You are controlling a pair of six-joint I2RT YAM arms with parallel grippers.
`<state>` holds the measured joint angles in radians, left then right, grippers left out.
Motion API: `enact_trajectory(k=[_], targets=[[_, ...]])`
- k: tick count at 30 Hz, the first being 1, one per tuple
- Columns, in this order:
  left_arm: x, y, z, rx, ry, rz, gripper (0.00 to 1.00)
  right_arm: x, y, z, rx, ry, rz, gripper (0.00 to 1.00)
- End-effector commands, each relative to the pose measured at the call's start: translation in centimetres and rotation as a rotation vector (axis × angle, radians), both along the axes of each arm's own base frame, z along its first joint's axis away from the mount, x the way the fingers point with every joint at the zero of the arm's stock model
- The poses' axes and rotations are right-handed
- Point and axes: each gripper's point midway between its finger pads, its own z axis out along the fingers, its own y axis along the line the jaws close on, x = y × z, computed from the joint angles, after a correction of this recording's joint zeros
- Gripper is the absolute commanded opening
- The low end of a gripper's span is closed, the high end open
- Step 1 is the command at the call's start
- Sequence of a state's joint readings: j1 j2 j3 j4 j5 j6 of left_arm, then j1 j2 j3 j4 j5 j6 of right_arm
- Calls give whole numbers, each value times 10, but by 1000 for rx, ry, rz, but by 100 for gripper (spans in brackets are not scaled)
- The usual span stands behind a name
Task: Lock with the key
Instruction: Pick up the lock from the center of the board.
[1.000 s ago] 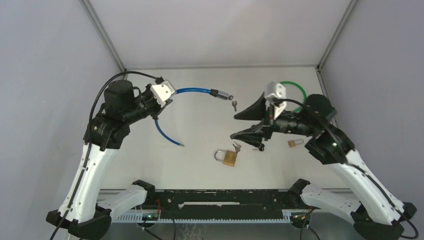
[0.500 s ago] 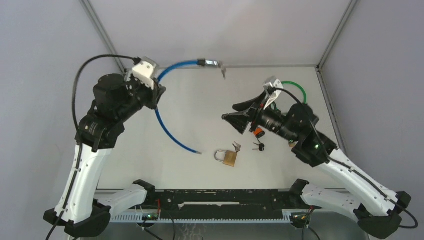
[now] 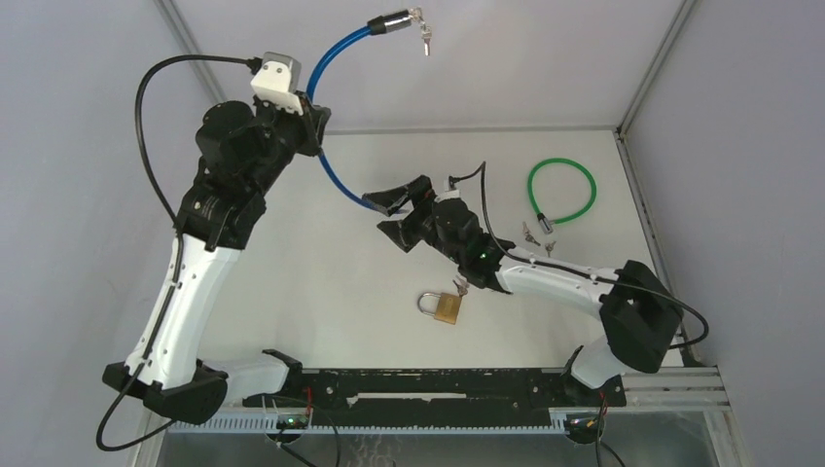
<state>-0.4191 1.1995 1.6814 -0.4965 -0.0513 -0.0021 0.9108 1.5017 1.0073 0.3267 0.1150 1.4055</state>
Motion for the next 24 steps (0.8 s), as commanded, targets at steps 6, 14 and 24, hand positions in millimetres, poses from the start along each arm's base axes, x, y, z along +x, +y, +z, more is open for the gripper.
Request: enact_trajectory(k=[6,14,24], targets=[[-12,-21,77,-128,-213,-84,0,45,18,55,462,204,-65,99],[-2,-27,78,-21,-303,-90,0,20,19,53,447,266,7,99],[-33,-51,84,-150,-252,-230,0,51,17,46,513,243,-78,81]])
